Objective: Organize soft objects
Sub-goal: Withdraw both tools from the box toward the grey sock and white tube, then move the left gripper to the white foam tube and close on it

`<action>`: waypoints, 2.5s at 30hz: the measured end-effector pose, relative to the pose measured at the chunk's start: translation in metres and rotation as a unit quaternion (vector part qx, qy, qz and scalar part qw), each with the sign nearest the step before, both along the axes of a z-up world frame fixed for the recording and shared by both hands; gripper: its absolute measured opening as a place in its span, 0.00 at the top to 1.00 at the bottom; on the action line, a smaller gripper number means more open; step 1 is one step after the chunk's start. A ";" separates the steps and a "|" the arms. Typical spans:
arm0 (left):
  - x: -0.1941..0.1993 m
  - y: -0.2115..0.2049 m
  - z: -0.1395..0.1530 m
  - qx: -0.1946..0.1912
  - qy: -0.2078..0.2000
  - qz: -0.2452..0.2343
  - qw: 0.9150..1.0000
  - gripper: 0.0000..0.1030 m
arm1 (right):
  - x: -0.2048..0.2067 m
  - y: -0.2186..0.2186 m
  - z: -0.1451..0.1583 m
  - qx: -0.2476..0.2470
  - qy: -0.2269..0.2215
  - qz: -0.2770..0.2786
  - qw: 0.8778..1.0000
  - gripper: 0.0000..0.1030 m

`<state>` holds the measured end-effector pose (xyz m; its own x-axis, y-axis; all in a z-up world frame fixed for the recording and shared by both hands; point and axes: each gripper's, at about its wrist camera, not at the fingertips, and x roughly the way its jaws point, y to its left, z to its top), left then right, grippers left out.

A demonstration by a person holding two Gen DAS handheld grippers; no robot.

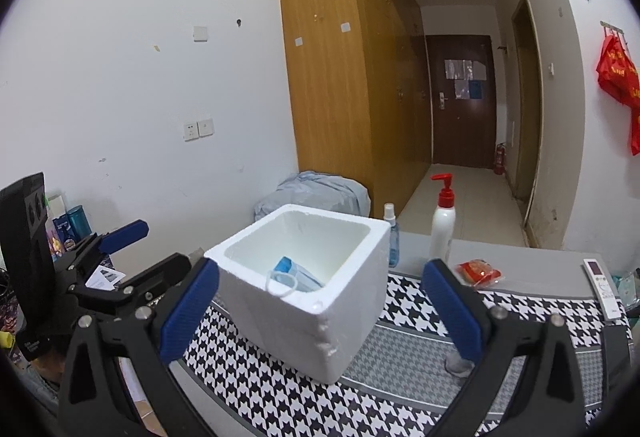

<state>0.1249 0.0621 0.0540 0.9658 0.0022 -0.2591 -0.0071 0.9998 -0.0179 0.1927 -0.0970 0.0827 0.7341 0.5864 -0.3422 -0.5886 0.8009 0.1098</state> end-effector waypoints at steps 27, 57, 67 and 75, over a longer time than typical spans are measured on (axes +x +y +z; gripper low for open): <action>0.003 -0.028 -0.034 -0.013 -0.020 -0.020 1.000 0.01 | -0.015 -0.036 -0.052 0.007 -0.004 -0.051 0.999 0.00; 0.012 -0.073 -0.067 -0.010 0.022 -0.101 0.995 0.01 | -0.019 -0.089 -0.091 0.002 0.036 -0.124 0.992 0.00; 0.022 -0.110 -0.070 0.004 0.034 -0.149 0.988 0.01 | -0.026 -0.128 -0.098 0.005 0.046 -0.181 0.982 0.00; 0.034 -0.132 -0.071 0.002 0.055 -0.175 0.983 0.01 | -0.026 -0.146 -0.103 0.007 0.052 -0.204 0.978 0.00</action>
<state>0.1592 -0.0701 -0.0169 0.8740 -0.3243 -0.3618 0.3357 0.9414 -0.0327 0.1666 -0.2434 -0.0202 0.8696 0.2578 -0.4211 -0.2062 0.9645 0.1648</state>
